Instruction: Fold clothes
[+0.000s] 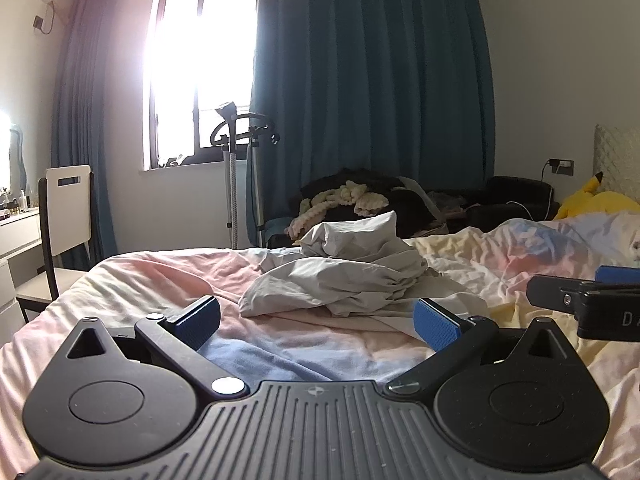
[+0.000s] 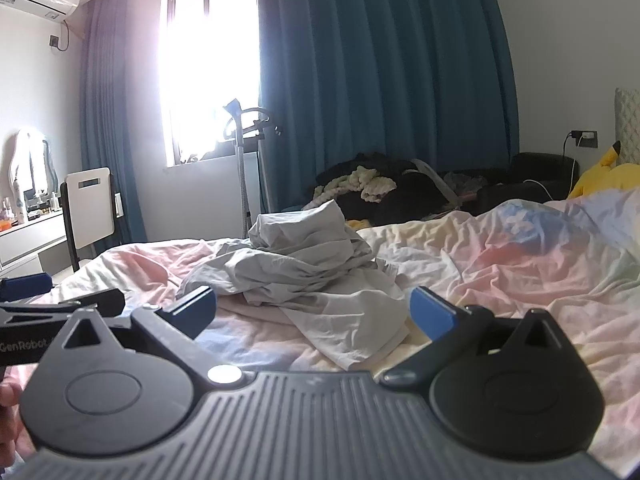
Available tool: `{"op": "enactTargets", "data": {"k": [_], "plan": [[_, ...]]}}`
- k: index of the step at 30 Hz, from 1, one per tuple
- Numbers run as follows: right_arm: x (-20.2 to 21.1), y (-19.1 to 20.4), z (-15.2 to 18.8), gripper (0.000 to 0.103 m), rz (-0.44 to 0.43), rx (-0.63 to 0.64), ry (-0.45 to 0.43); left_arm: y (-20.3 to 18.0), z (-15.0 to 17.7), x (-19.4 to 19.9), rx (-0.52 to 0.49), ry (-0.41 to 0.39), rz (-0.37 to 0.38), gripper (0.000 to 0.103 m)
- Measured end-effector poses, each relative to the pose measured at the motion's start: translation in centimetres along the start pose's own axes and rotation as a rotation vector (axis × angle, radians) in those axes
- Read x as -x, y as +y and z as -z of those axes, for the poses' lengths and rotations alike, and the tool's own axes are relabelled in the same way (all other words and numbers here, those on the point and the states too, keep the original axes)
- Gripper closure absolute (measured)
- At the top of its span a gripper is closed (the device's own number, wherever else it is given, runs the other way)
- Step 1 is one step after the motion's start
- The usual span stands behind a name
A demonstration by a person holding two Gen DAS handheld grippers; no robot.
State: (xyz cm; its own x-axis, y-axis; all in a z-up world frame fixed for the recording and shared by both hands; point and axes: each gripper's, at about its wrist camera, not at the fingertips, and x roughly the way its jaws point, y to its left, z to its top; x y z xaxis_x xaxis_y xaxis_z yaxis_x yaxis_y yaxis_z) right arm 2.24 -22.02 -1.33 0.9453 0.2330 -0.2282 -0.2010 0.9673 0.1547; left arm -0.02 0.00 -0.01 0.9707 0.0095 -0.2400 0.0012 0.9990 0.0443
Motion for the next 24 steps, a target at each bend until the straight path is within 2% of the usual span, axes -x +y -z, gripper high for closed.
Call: {"op": "enactTargets", "data": {"k": [24], "plan": [[0.28,0.0,0.09,0.0,0.003,-0.007,0.0,-0.1,0.0,0.28,-0.021,-0.004,0.008,0.0]]}}
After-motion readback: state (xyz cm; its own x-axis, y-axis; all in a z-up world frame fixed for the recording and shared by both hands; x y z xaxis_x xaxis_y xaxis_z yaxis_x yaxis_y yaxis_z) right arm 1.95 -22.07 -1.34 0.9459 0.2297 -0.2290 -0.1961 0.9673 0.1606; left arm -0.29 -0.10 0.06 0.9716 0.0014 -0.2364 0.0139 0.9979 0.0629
